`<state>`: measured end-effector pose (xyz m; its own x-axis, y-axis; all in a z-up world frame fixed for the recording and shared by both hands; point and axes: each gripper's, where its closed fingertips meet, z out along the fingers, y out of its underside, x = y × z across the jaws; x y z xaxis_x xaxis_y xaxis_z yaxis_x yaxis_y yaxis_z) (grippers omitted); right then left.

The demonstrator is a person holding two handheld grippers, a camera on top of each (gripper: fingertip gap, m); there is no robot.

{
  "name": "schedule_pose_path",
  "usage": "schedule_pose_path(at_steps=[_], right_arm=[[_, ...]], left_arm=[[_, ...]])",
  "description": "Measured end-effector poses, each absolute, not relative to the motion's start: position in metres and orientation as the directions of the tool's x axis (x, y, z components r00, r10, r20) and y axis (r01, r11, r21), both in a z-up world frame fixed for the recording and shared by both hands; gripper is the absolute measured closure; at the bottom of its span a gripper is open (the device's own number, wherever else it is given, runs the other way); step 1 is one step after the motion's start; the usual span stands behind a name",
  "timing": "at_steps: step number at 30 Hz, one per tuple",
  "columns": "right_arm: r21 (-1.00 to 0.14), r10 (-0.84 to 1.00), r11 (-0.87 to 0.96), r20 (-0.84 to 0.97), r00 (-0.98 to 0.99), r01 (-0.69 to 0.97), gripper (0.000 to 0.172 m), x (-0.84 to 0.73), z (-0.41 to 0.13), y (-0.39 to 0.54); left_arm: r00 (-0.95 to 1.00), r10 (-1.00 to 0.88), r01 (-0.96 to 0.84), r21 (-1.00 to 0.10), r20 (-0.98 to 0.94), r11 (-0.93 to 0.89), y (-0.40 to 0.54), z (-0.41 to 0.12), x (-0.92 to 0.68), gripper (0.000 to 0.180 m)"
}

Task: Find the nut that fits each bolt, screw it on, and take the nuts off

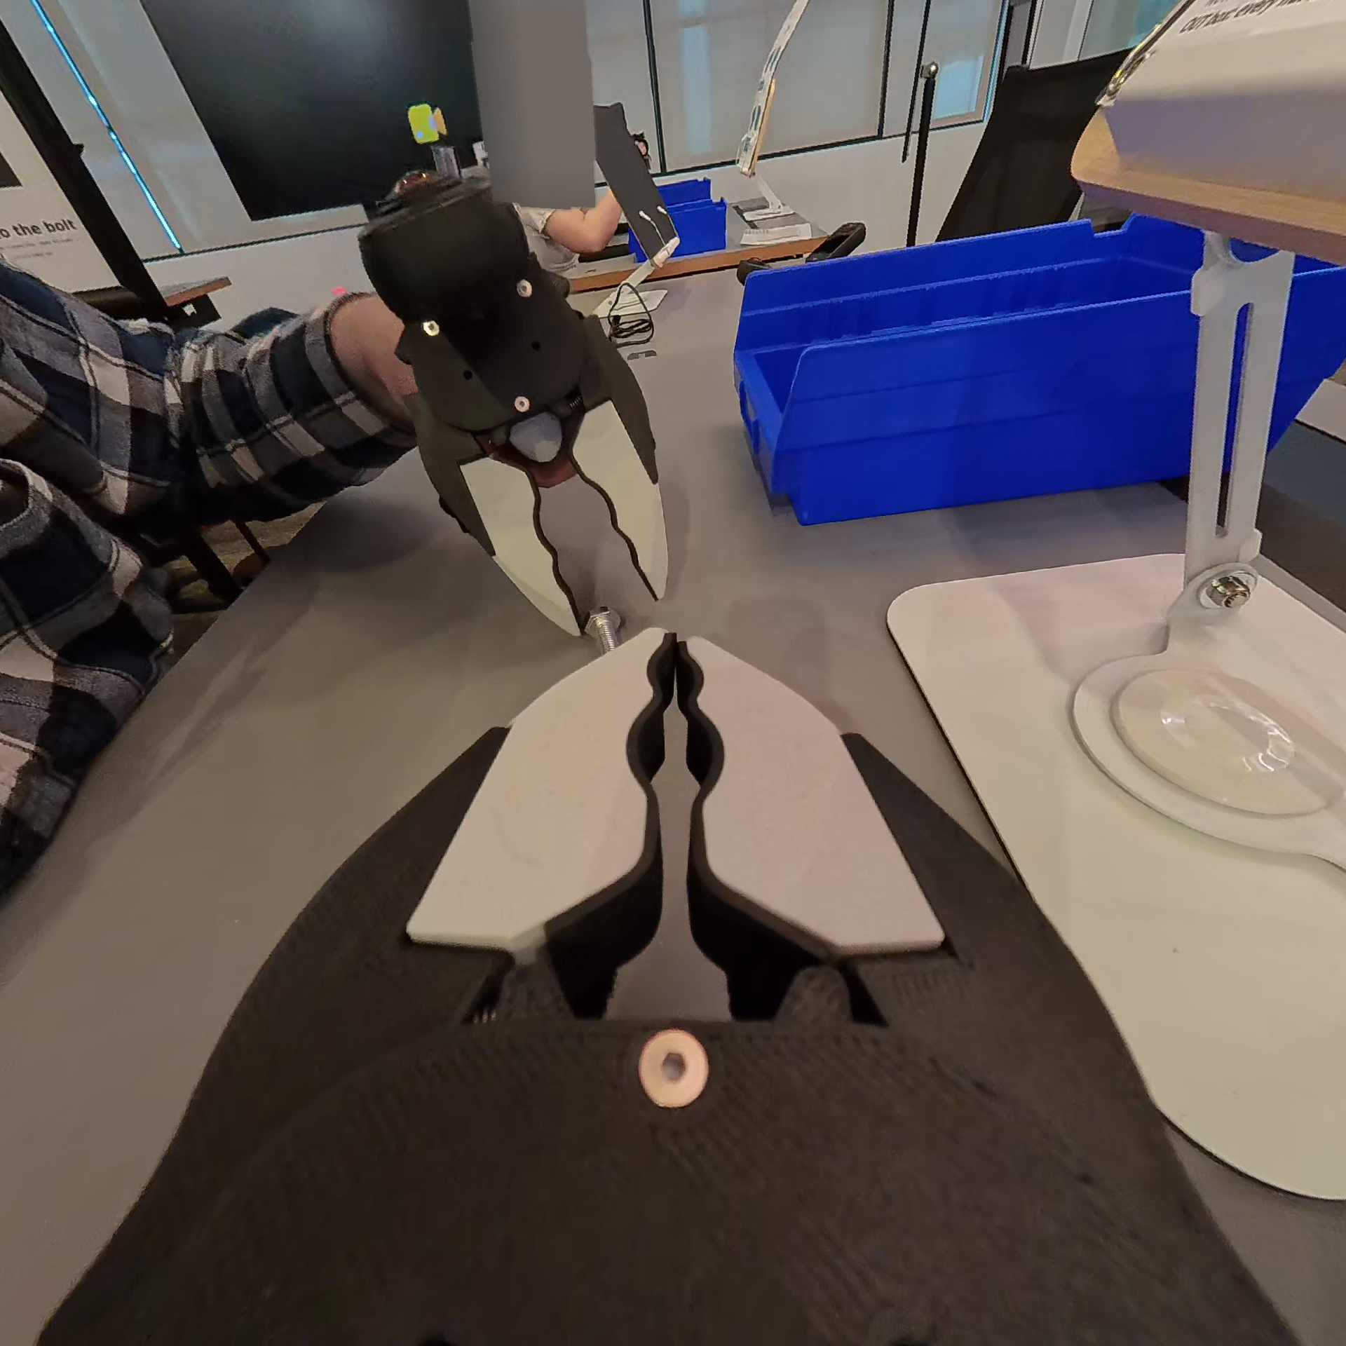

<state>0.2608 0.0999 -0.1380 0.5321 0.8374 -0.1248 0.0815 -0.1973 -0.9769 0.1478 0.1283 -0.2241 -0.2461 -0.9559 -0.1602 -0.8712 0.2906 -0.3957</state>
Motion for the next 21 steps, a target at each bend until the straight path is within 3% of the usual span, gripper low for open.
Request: schedule_pose_path(at_steps=[6,12,15,19,21], right_arm=[[-0.977,0.838,-0.197,-0.125,0.531,0.082,0.172,0.261,-0.138,0.1],[-0.977,0.839,-0.196,-0.121,0.53,0.088,0.172,0.26,-0.139,0.099],[-0.977,0.841,-0.194,-0.116,0.529,0.094,0.172,0.26,-0.139,0.099],[-0.978,0.837,-0.187,-0.111,0.536,0.089,0.171,0.26,-0.138,0.099],[-0.982,0.83,-0.18,-0.12,0.544,0.058,0.163,0.261,-0.134,0.101]], left_arm=[[-0.284,-0.954,-0.868,-0.397,-0.098,0.299,0.121,-0.229,0.149,0.161],[-0.255,-0.962,-0.848,-0.455,-0.099,0.271,0.125,-0.228,0.153,0.162],[-0.22,-0.972,-0.802,-0.552,-0.084,0.229,0.126,-0.217,0.158,0.162],[-0.2,-0.98,-0.634,-0.763,0.002,0.127,0.117,-0.187,0.172,0.162],[-0.183,-0.981,-0.556,-0.83,0.064,0.05,0.115,-0.177,0.176,0.162]])
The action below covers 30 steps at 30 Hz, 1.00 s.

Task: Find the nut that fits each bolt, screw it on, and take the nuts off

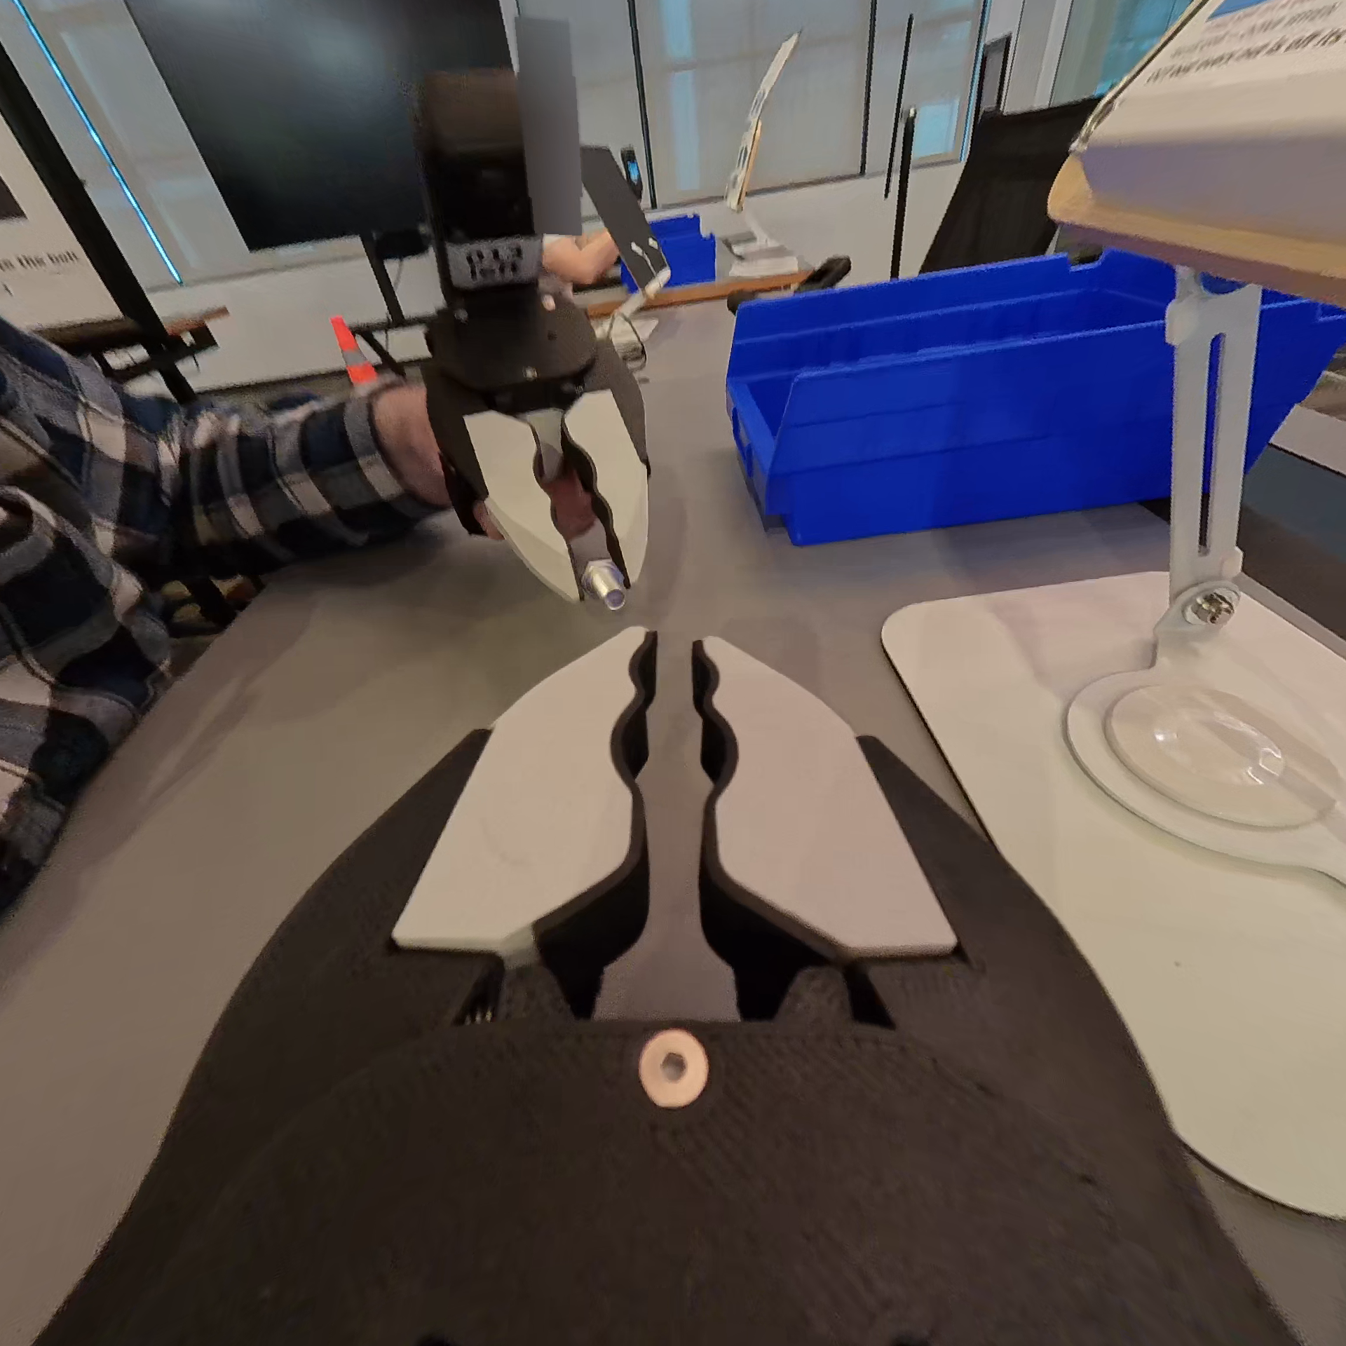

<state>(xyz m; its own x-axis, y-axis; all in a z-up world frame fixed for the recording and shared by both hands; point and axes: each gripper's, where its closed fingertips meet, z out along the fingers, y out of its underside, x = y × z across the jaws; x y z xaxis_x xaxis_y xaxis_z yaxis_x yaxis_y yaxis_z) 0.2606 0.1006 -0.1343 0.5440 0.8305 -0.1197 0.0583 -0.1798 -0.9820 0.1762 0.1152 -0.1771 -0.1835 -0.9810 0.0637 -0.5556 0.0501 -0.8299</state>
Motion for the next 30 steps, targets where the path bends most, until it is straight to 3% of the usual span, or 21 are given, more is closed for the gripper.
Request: schedule_pose_path(at_steps=[4,12,15,21,26,30], right_arm=[[-0.986,0.843,-0.157,-0.108,0.527,0.049,0.149,0.244,-0.131,0.102],[-0.991,0.896,-0.109,-0.129,0.426,-0.073,0.143,0.198,-0.106,0.1],[-0.981,0.915,-0.11,-0.163,0.368,-0.161,0.162,0.189,-0.092,0.1],[-0.982,0.917,-0.118,-0.164,0.363,-0.145,0.162,0.183,-0.088,0.107],[-0.977,0.933,-0.176,-0.204,0.298,-0.117,0.162,0.176,-0.077,0.118],[-0.97,0.95,-0.234,-0.243,0.195,-0.067,0.162,0.154,-0.083,0.118]], left_arm=[[-0.229,-0.963,-0.389,-0.92,0.14,-0.041,0.105,-0.153,0.186,0.162],[-0.296,-0.927,-0.166,-0.968,0.231,-0.188,0.092,-0.12,0.199,0.162],[-0.302,-0.928,-0.16,-0.971,0.217,-0.175,0.089,-0.12,0.2,0.162],[-0.284,-0.937,-0.163,-0.973,0.206,-0.164,0.094,-0.123,0.199,0.162],[-0.25,-0.945,-0.327,-0.937,0.212,-0.124,0.097,-0.145,0.2,0.112],[-0.262,-0.948,-0.365,-0.928,0.182,-0.077,0.09,-0.149,0.198,0.116]])
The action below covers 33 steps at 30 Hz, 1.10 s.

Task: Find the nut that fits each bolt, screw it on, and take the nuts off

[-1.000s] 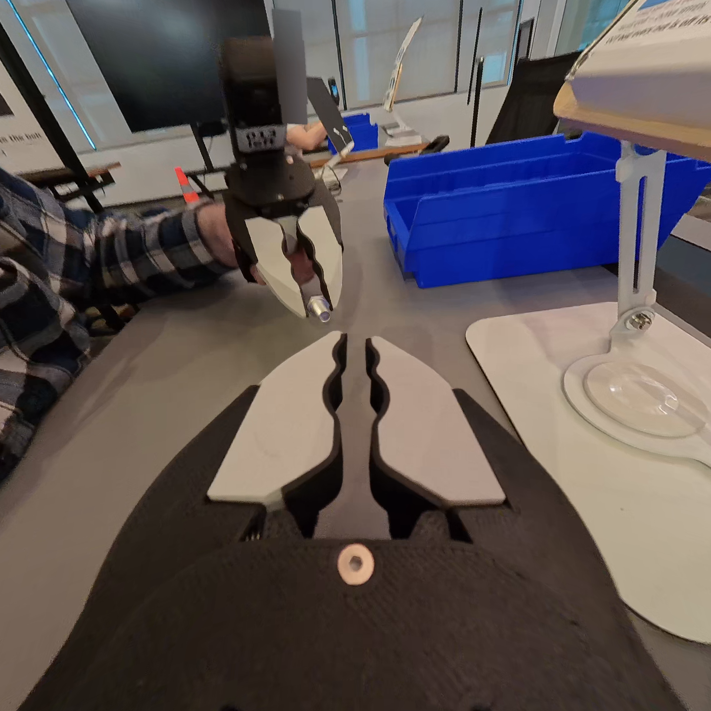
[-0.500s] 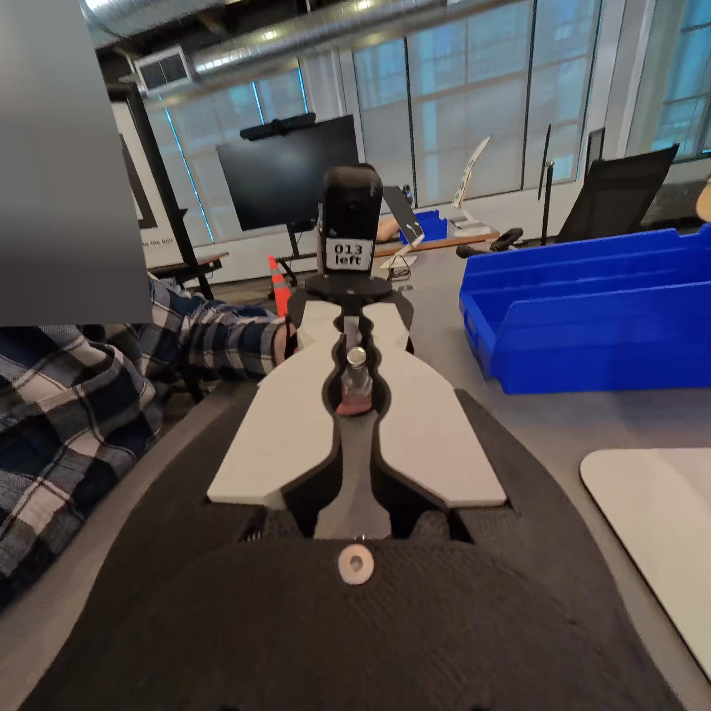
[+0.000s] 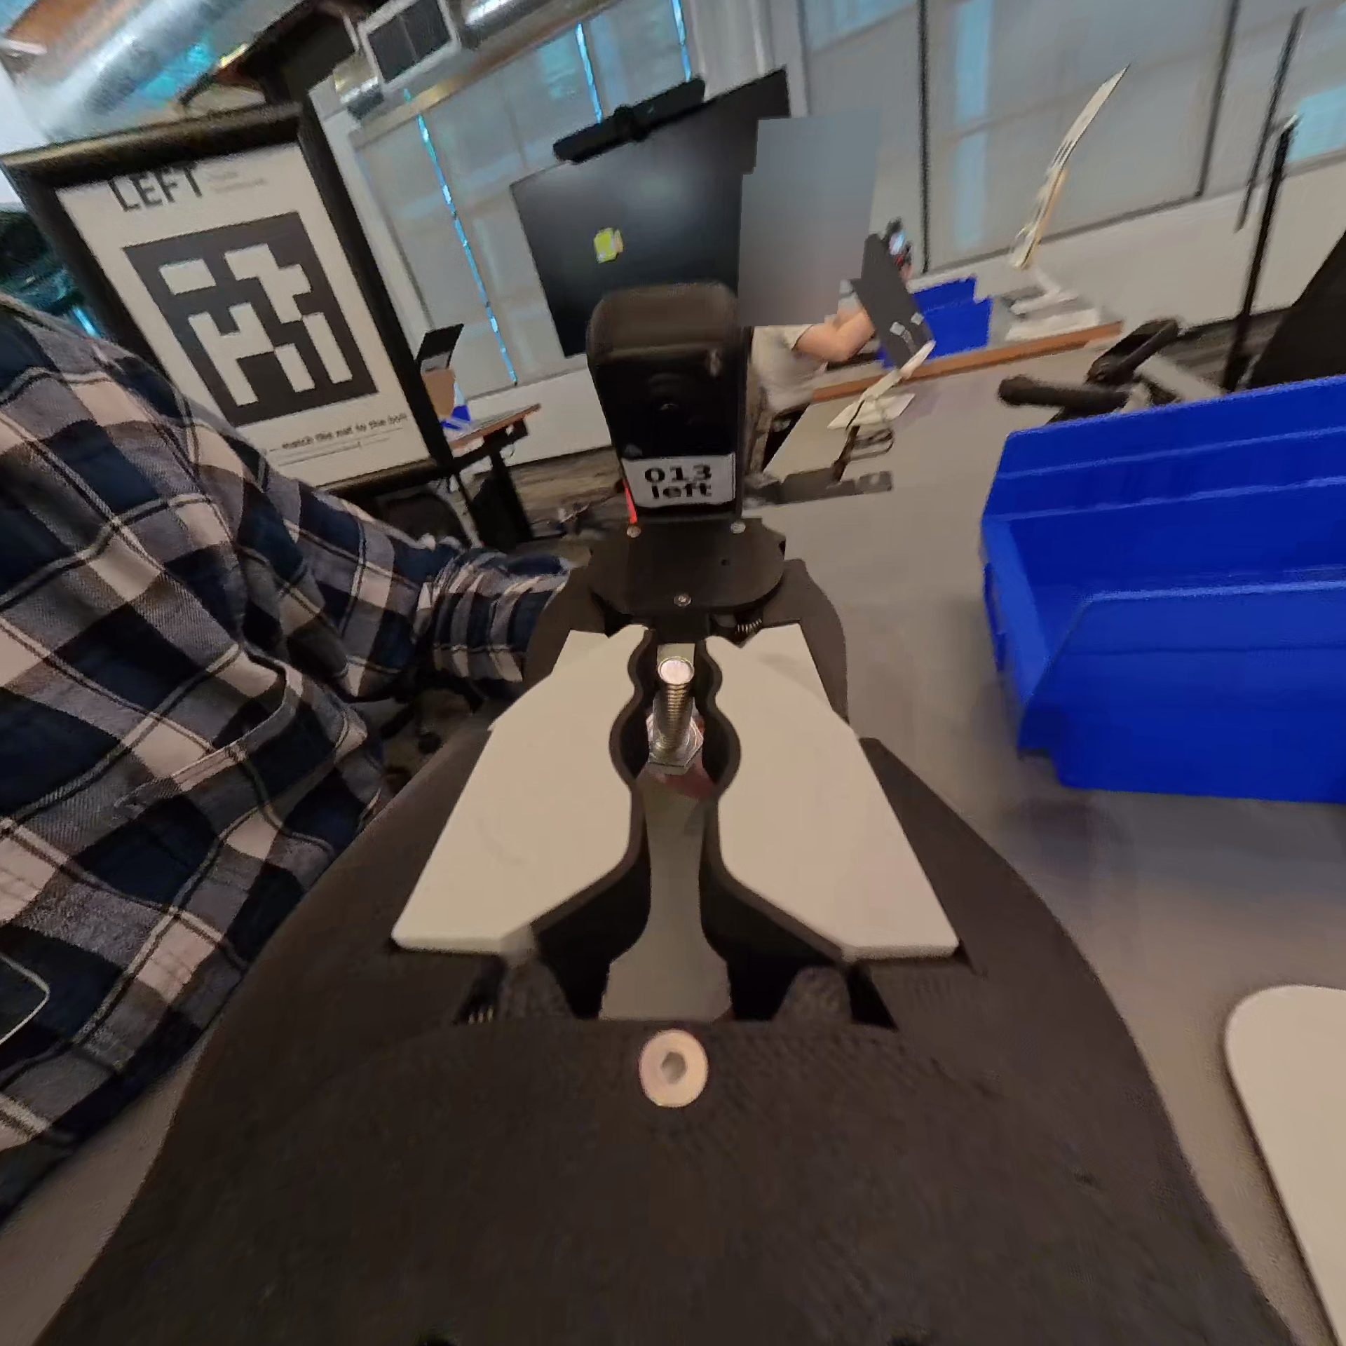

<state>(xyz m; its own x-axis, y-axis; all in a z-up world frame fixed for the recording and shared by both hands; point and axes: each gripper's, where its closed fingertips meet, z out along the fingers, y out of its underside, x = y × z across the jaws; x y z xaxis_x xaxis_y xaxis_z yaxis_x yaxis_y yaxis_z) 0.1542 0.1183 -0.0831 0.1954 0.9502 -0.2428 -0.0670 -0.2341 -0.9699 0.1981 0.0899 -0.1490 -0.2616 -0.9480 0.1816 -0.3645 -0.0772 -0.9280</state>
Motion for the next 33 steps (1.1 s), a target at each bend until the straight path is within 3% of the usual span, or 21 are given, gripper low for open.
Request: schedule_pose_path(at_steps=[5,7,11,17,22,33], right_arm=[[-0.965,0.948,-0.262,-0.256,0.187,0.011,0.162,0.142,-0.094,0.118],[-0.963,0.945,-0.269,-0.26,0.198,0.016,0.162,0.144,-0.096,0.12],[-0.961,0.94,-0.274,-0.259,0.222,0.041,0.162,0.148,-0.103,0.123],[-0.968,0.955,-0.249,-0.239,0.178,0.035,0.163,0.15,-0.102,0.117],[-0.973,0.967,-0.23,-0.224,0.123,0.035,0.163,0.15,-0.1,0.11],[-0.972,0.968,-0.235,-0.232,0.09,0.016,0.162,0.148,-0.099,0.106]], left_arm=[[-0.284,-0.941,-0.361,-0.93,0.183,-0.071,0.089,-0.149,0.192,0.161],[-0.278,-0.941,-0.37,-0.925,0.195,-0.082,0.091,-0.15,0.192,0.16],[-0.248,-0.953,-0.373,-0.925,0.175,-0.073,0.095,-0.15,0.193,0.141],[-0.299,-0.926,-0.342,-0.931,0.232,-0.123,0.09,-0.143,0.191,0.164],[-0.349,-0.901,-0.369,-0.922,0.258,-0.122,0.08,-0.145,0.191,0.158],[-0.345,-0.913,-0.361,-0.929,0.216,-0.084,0.079,-0.146,0.191,0.165]])
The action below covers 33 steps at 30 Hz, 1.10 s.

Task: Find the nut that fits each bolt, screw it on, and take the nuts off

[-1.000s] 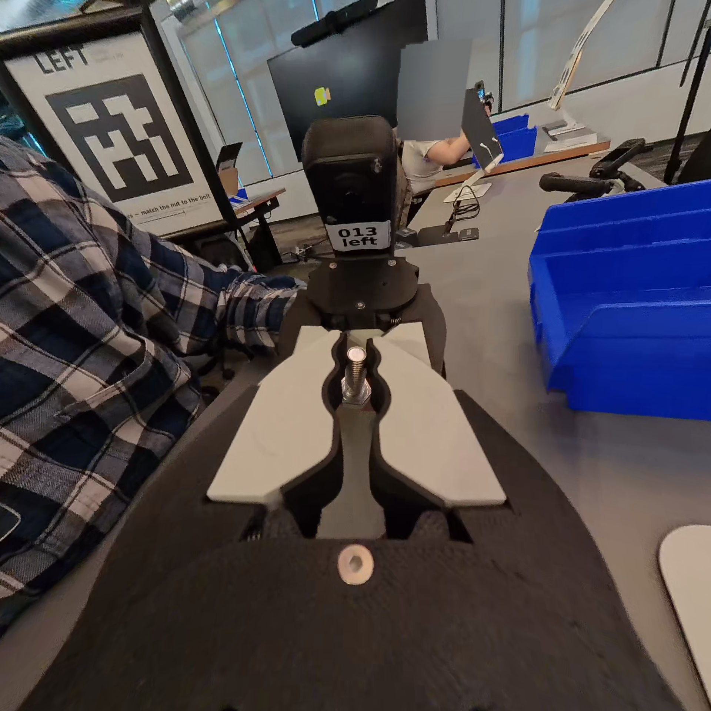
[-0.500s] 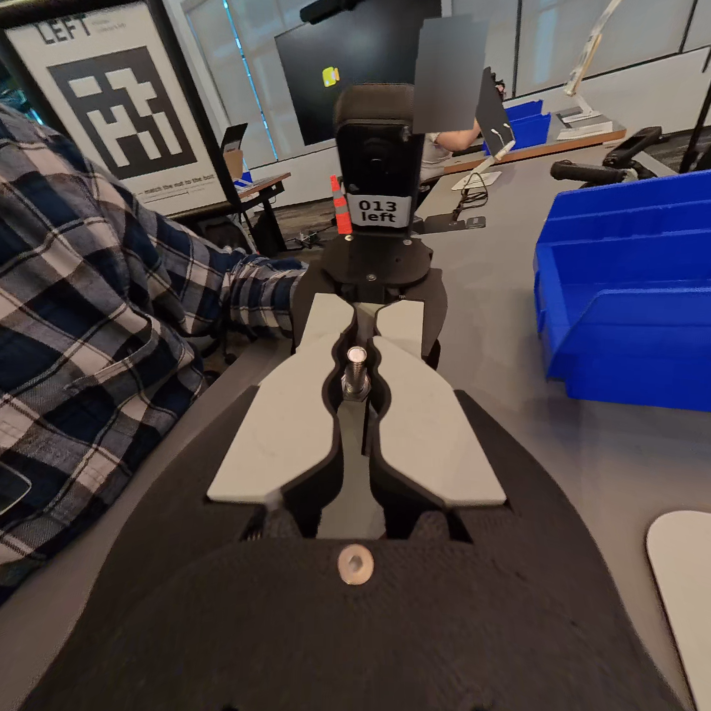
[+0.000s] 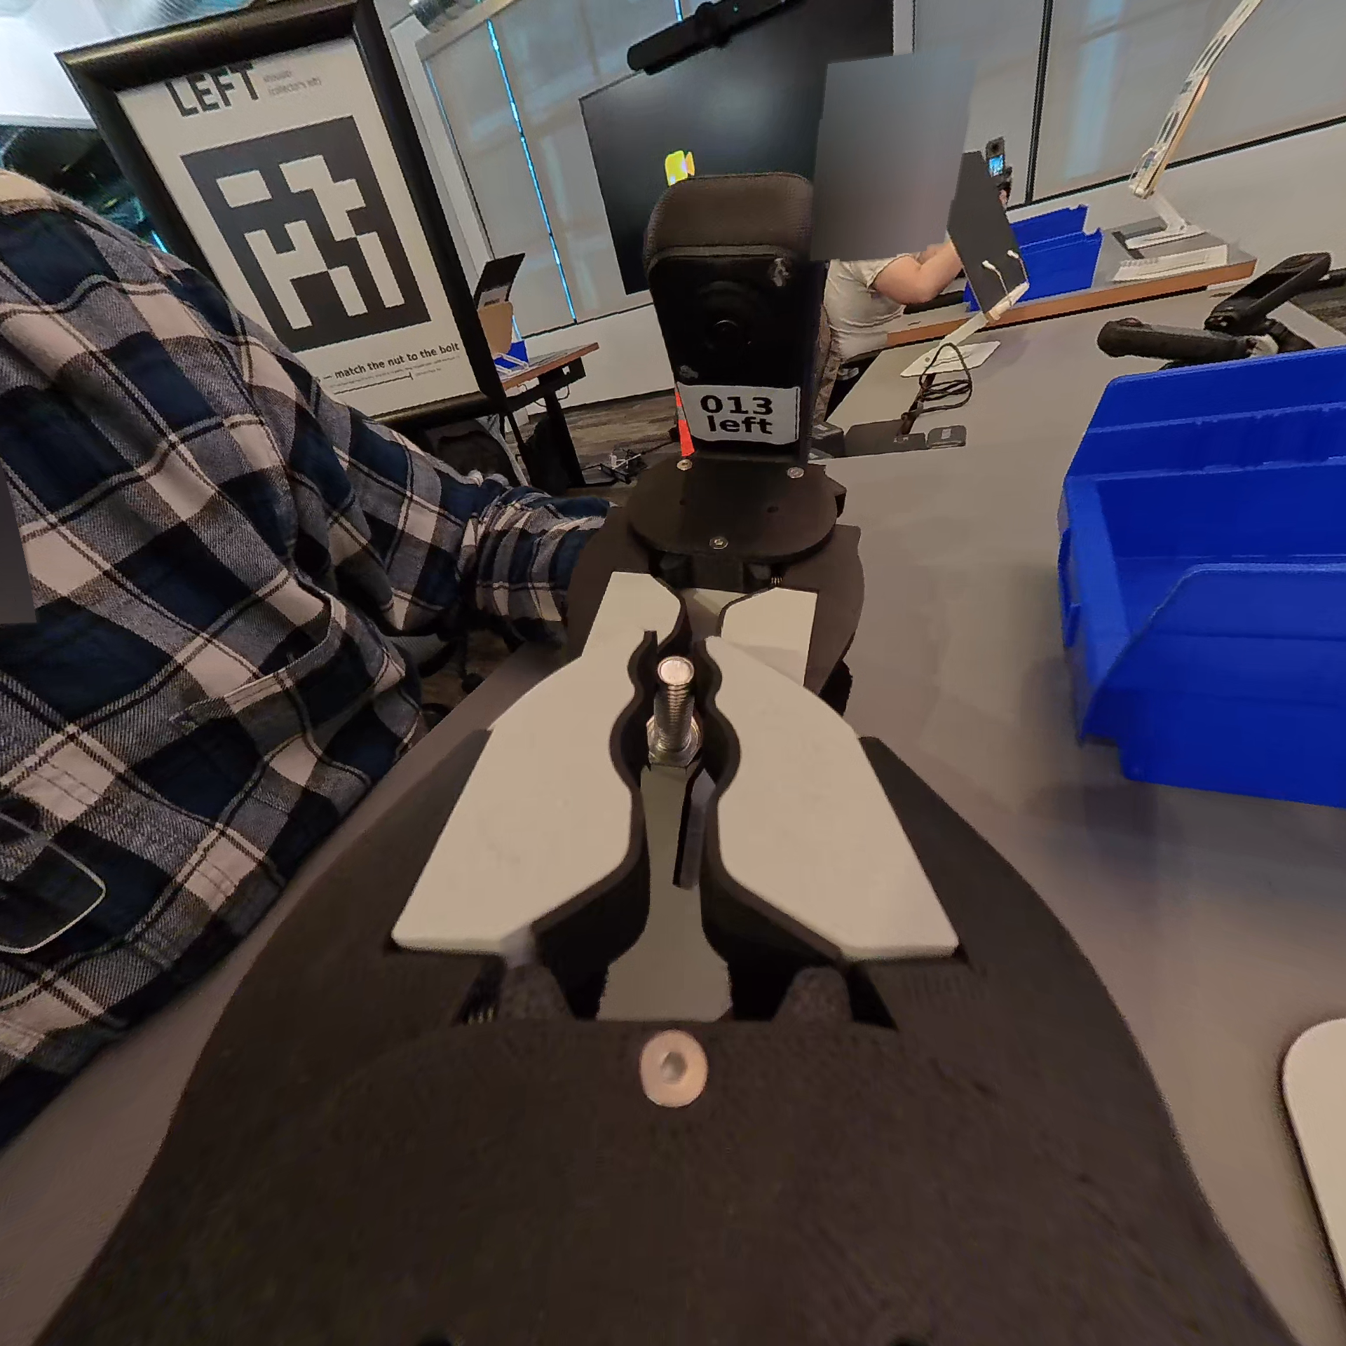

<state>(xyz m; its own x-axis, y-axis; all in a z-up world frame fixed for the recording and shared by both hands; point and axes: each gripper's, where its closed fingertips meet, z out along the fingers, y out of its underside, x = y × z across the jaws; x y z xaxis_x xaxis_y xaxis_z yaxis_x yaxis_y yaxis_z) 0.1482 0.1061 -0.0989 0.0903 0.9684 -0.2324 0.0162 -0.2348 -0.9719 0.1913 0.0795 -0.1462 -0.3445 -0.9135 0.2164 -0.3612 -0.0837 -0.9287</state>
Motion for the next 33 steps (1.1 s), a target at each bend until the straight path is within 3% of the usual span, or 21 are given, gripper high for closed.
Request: schedule_pose_path(at_steps=[2,4,12,17,24,28,33], right_arm=[[-0.972,0.967,-0.233,-0.231,0.106,0.01,0.161,0.149,-0.098,0.108],[-0.97,0.961,-0.243,-0.242,0.133,-0.011,0.137,0.152,-0.094,0.113],[-0.983,0.955,-0.181,-0.171,0.244,0.016,0.141,0.189,-0.088,0.122],[-0.959,0.947,-0.152,-0.072,0.313,0.239,0.141,0.215,-0.125,0.112],[-0.791,0.971,-0.131,0.019,0.238,0.598,0.139,0.218,-0.194,0.085],[-0.715,0.98,-0.105,0.045,0.196,0.691,0.136,0.209,-0.22,0.082],[-0.698,0.983,-0.089,0.052,0.174,0.711,0.14,0.203,-0.226,0.08]], left_arm=[[-0.338,-0.917,-0.358,-0.93,0.209,-0.08,0.081,-0.145,0.191,0.165],[-0.32,-0.93,-0.351,-0.934,0.179,-0.059,0.085,-0.146,0.191,0.165],[-0.233,-0.968,-0.353,-0.935,0.096,-0.008,0.109,-0.149,0.184,0.165],[-0.216,-0.972,-0.334,-0.942,0.087,-0.009,0.115,-0.146,0.178,0.165],[-0.235,-0.969,-0.351,-0.936,0.077,0.011,0.11,-0.151,0.18,0.165],[-0.238,-0.969,-0.356,-0.934,0.074,0.017,0.11,-0.152,0.181,0.165],[-0.244,-0.967,-0.36,-0.933,0.076,0.017,0.109,-0.153,0.181,0.165]])
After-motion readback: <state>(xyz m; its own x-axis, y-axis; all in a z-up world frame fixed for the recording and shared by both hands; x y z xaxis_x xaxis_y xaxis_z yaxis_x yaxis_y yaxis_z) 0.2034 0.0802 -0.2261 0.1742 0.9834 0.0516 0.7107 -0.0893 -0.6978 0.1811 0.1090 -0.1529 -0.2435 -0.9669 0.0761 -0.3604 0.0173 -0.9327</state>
